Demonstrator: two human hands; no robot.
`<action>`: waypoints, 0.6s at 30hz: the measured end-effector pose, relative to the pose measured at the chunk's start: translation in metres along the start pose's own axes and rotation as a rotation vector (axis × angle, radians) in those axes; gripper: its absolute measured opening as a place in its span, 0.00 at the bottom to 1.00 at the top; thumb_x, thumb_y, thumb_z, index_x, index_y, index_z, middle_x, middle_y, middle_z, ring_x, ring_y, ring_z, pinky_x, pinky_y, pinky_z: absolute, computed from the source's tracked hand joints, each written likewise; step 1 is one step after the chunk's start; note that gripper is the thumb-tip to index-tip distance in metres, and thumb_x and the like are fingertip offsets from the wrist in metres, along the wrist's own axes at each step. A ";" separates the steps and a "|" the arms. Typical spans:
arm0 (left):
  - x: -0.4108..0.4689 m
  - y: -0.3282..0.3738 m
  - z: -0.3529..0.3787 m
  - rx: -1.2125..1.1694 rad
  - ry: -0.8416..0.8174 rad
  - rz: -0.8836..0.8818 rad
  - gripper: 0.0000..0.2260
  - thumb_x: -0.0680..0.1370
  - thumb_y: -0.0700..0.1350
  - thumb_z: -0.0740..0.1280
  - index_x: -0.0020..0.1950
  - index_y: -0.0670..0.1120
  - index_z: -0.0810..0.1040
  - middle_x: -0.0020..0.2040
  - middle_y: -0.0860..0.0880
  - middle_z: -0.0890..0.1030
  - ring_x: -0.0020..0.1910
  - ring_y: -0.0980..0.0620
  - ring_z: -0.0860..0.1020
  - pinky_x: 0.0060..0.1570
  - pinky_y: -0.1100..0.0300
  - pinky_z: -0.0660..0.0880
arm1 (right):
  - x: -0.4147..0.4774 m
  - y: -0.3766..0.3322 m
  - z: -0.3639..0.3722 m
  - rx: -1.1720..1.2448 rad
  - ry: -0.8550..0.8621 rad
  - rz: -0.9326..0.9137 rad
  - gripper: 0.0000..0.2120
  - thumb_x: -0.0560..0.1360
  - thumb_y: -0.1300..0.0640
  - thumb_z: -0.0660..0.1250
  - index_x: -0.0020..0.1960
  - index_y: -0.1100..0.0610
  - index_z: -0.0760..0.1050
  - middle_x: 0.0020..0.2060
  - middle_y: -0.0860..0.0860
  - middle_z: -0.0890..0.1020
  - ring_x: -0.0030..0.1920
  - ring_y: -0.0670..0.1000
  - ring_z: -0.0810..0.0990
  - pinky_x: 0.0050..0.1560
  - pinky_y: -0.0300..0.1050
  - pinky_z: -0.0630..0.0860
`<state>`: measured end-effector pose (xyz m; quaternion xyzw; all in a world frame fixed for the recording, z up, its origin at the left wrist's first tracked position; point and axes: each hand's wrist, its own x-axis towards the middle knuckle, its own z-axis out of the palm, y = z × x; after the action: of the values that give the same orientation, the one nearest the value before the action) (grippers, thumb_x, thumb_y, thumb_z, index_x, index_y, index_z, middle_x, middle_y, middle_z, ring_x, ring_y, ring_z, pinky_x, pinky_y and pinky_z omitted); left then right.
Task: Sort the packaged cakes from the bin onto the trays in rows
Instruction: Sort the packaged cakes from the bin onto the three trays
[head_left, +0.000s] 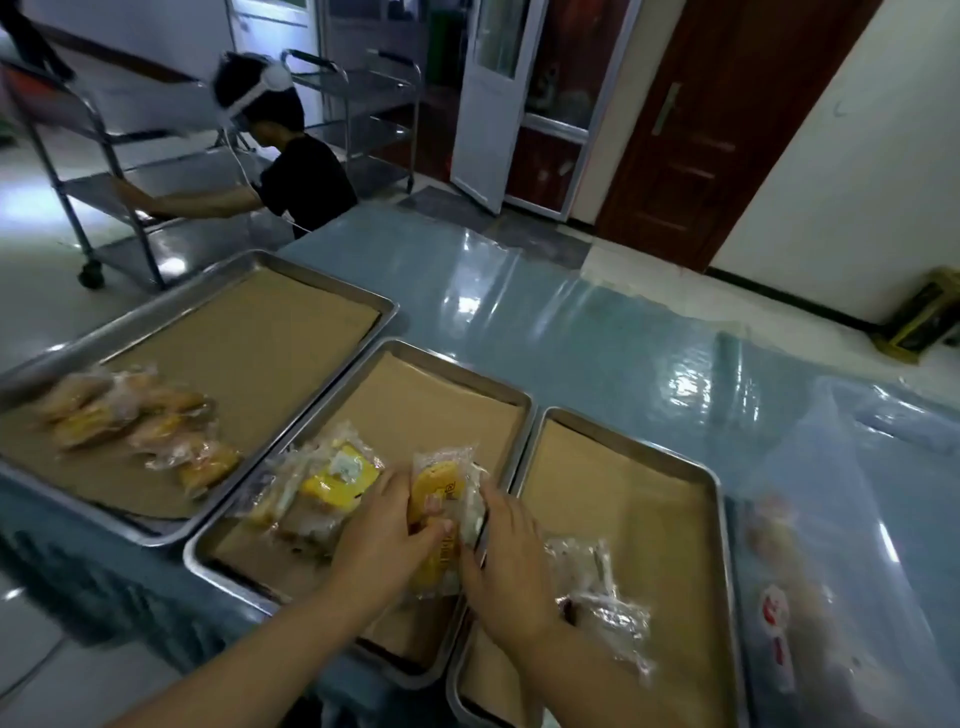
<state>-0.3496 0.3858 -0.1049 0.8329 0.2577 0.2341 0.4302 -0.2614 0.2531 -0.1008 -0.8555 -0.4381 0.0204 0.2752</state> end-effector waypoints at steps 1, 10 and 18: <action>0.008 -0.005 -0.012 0.002 0.008 0.013 0.13 0.69 0.51 0.70 0.46 0.61 0.67 0.46 0.62 0.69 0.46 0.64 0.71 0.40 0.64 0.68 | 0.011 -0.010 0.006 0.008 -0.005 -0.013 0.30 0.76 0.52 0.63 0.74 0.53 0.57 0.69 0.49 0.66 0.69 0.49 0.64 0.69 0.38 0.56; 0.095 -0.090 -0.133 -0.028 0.100 -0.042 0.19 0.73 0.49 0.69 0.61 0.51 0.70 0.54 0.53 0.71 0.53 0.54 0.73 0.49 0.58 0.71 | 0.131 -0.114 0.102 -0.075 -0.136 -0.080 0.35 0.76 0.48 0.58 0.77 0.54 0.44 0.76 0.50 0.50 0.75 0.47 0.48 0.69 0.31 0.36; 0.162 -0.187 -0.224 0.105 0.070 -0.200 0.14 0.74 0.51 0.68 0.54 0.54 0.66 0.51 0.52 0.73 0.46 0.54 0.75 0.38 0.60 0.71 | 0.197 -0.196 0.186 -0.048 -0.279 -0.149 0.39 0.74 0.55 0.63 0.76 0.46 0.42 0.75 0.46 0.49 0.69 0.54 0.64 0.64 0.46 0.67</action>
<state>-0.4070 0.7142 -0.1172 0.8158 0.3665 0.2051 0.3977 -0.3360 0.5784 -0.1225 -0.8157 -0.5348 0.1083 0.1920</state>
